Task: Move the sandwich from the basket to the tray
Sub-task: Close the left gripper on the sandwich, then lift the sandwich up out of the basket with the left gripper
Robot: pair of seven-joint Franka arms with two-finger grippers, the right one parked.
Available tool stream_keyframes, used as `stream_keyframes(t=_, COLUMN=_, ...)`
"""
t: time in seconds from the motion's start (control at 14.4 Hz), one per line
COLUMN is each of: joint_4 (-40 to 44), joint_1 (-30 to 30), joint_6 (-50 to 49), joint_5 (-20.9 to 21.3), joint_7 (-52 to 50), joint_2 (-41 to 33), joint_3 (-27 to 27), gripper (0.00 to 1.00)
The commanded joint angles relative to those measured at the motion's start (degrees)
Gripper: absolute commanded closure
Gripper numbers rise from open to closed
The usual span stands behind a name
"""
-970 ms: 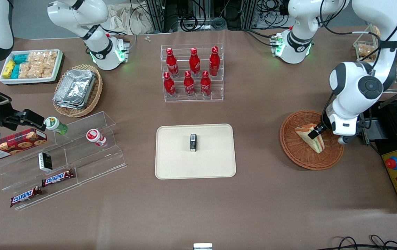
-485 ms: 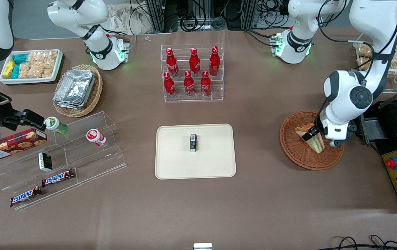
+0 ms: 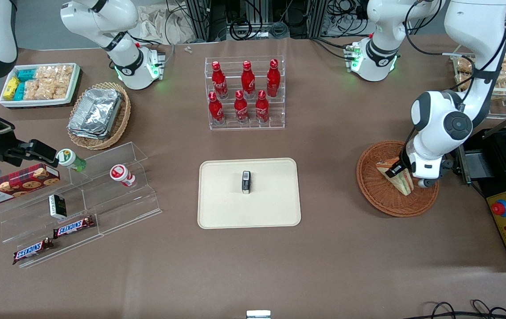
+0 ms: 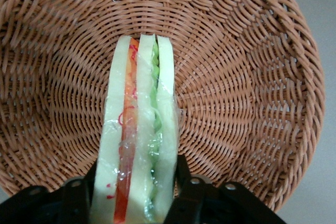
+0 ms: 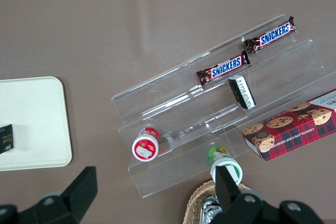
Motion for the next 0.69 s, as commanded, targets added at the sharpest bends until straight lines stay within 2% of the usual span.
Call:
stream_keyframes(t=0.0, joint_4=-0.25, joint_1=-0.11, joint_6=1.88, joint_5=1.14, joint_7=-2.2, joint_2=-0.72, joint_3=0.04, gripper=1.0)
stream_keyframes(t=0.14, joint_4=1.06, joint_1=-0.11, joint_6=-1.18, joint_5=1.14, joint_7=-1.77, joint_2=-3.0, joint_3=0.04, gripper=1.0)
stream_keyframes(t=0.28, joint_4=4.65, joint_1=-0.11, joint_6=-9.76, joint_5=1.14, joint_7=0.5, joint_2=-5.9, joint_3=-0.05, gripper=1.0)
stream_keyframes(t=0.42, joint_4=9.3, joint_1=-0.02, joint_6=-17.95, joint_5=1.05, joint_7=7.86, joint_2=-9.15, joint_3=-0.05, gripper=1.0)
stream_keyframes(t=0.62, joint_4=23.68, joint_1=-0.02, joint_6=-34.79, joint_5=-0.44, joint_7=17.47, joint_2=-9.35, joint_3=0.04, gripper=1.0)
